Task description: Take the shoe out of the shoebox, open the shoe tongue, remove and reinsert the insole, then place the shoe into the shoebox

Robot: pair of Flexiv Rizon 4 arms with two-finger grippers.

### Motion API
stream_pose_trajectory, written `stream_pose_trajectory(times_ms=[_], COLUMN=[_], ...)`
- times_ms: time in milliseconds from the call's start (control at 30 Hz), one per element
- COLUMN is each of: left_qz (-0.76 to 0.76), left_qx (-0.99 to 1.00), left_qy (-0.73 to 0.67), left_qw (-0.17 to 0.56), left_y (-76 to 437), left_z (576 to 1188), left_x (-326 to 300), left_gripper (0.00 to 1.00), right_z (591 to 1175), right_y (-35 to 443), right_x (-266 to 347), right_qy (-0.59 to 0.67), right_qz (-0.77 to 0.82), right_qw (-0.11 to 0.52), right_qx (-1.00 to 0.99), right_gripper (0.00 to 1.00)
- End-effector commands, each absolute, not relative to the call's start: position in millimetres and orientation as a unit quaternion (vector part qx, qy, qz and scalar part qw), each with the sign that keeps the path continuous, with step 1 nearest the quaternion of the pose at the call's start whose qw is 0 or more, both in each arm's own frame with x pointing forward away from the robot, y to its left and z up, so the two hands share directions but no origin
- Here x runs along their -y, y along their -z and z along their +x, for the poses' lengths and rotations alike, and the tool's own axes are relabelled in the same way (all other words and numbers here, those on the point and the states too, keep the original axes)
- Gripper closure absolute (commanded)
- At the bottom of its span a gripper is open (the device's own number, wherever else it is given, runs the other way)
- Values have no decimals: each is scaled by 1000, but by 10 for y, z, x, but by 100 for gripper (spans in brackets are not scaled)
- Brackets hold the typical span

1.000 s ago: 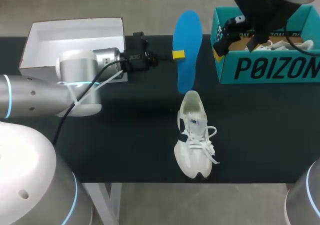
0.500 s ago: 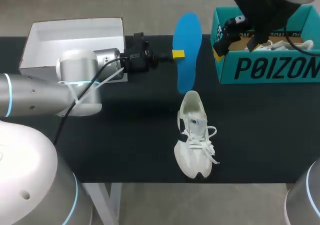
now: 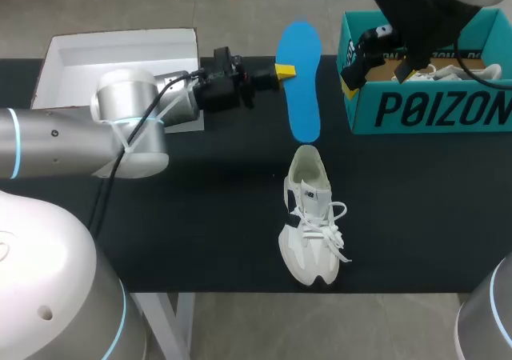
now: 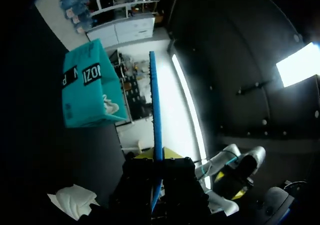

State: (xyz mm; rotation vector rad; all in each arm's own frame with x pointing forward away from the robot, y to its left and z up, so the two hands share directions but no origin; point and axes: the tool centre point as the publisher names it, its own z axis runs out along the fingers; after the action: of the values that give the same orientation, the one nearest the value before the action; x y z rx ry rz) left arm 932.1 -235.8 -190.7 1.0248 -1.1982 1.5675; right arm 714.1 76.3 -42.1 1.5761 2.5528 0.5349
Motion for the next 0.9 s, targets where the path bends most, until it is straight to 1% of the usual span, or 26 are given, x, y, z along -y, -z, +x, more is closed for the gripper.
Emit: stream_pose_trajectory(times_ms=[33, 167, 433, 633, 733, 767, 900], left_qz=[425, 436, 446, 445, 438, 447, 447], left_qx=[480, 478, 472, 471, 472, 464, 464], left_qy=[-622, -606, -580, -582, -577, -587, -587], left_qw=[450, 463, 493, 491, 502, 490, 490], left_y=[1899, 1887, 1834, 1814, 1806, 1809, 1809], left_z=[9343, 9298, 9004, 8914, 8896, 8891, 8891], left_x=[2391, 2438, 2507, 2493, 2468, 2463, 2463], left_gripper=[100, 100, 100, 100, 100, 100, 100], right_z=[7157, 7157, 7157, 7157, 7157, 7157, 7157], right_y=[419, 419, 419, 419, 419, 419, 419], right_x=[-778, -778, -778, -778, -778, -778, -778], right_qy=[-173, -173, -173, -173, -173, -173, -173], right_qz=[517, 517, 517, 517, 517, 517, 517], right_qw=[46, 46, 46, 46, 46, 46, 46], right_qx=[-837, -837, -837, -837, -837, -837, -837], right_gripper=[0, 0, 0, 0, 0, 0, 0])
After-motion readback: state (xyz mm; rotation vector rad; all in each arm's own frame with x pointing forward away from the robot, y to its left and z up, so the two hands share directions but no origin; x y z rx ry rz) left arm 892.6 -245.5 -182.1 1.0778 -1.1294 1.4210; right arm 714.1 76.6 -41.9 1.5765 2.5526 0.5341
